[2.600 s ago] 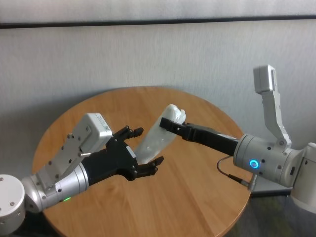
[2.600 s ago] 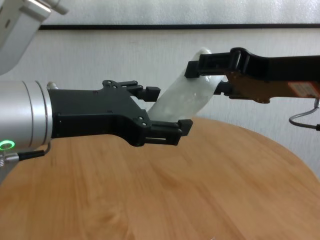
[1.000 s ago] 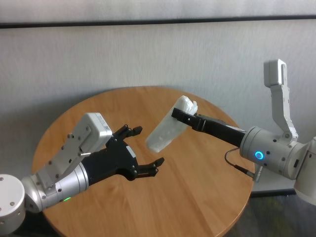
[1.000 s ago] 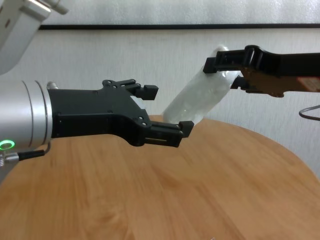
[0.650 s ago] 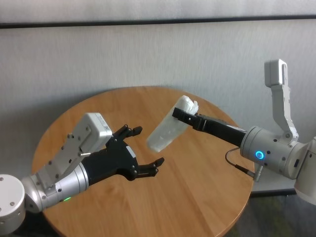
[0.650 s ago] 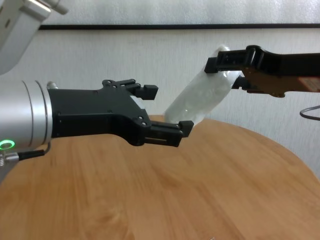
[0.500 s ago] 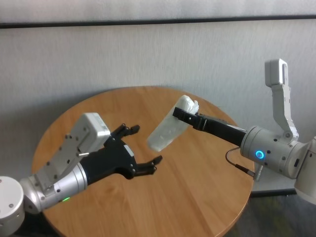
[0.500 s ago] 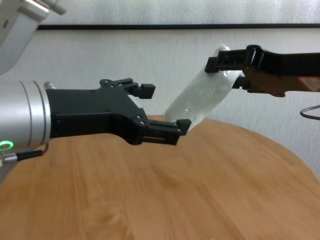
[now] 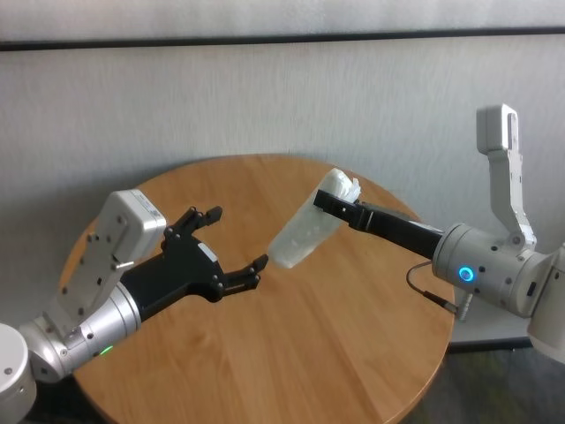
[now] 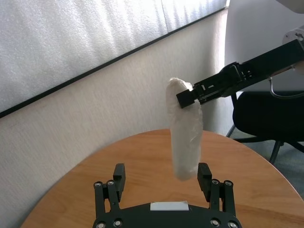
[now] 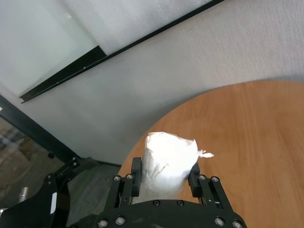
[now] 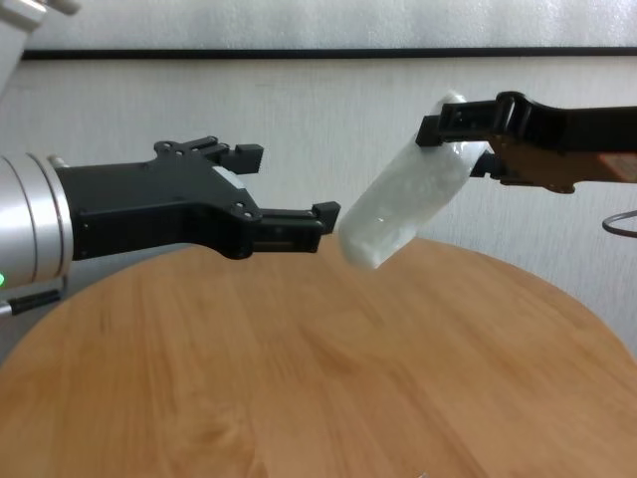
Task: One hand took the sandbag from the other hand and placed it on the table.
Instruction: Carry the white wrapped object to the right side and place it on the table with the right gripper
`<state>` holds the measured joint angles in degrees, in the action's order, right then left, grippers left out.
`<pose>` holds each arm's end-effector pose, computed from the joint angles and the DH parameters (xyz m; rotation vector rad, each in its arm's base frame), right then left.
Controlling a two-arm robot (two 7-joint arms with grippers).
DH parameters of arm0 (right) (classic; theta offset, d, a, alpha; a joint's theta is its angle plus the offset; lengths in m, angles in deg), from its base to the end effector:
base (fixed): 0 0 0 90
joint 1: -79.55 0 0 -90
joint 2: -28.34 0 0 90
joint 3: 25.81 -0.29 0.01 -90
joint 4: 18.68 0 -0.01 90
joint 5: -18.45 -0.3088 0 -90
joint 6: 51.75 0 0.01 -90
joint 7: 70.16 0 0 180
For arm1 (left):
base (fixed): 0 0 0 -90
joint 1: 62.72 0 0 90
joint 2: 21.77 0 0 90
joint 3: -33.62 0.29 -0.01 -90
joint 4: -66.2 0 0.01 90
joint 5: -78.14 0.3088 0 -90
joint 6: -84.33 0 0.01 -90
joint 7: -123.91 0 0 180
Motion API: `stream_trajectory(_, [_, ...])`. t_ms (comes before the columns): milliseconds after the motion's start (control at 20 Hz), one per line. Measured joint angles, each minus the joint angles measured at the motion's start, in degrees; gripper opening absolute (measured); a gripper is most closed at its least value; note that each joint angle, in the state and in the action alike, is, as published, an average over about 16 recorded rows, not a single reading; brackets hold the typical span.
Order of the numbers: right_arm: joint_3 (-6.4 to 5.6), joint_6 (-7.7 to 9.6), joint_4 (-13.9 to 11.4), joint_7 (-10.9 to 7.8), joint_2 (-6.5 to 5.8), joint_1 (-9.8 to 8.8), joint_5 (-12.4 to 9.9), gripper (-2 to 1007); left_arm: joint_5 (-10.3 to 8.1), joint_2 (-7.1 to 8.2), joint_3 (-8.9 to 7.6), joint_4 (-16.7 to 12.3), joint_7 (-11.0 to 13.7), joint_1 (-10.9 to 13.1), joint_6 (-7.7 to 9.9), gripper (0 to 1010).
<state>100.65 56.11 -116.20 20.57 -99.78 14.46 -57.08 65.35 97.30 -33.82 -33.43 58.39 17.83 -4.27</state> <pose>0.3739 -0.0051 -0.1849 0.0671 0.5806 -0.8673 0.3424 0.0105 -0.2233 0.1609 -0.2875 0.7311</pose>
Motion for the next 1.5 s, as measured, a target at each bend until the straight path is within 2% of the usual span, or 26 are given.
stream_trajectory(300, [-0.12, 0.04, 0.2, 0.29, -0.01, 0.08, 0.0, 572, 0.54, -1.33, -1.51, 0.6, -2.2, 0.6, 1.49, 1002])
stream_trajectory(800, [0.3, 0.87, 0.6, 0.72, -0.16, 0.66, 0.8, 572, 2.7, -3.45, -3.51, 1.2, -6.0, 1.4, 6.38, 1002])
stream_trajectory(1100, [0.97, 2.53, 1.3, 1.67, -0.31, 1.53, 2.3, 572, 3.49, -4.14, -4.17, 1.4, -7.0, 1.7, 8.06, 1002])
stream_trajectory(1500, [1.8, 6.4, 3.2, 4.44, -0.17, 3.17, 4.5, 572, 3.59, -4.21, -4.24, 1.4, -7.1, 1.8, 8.25, 1002])
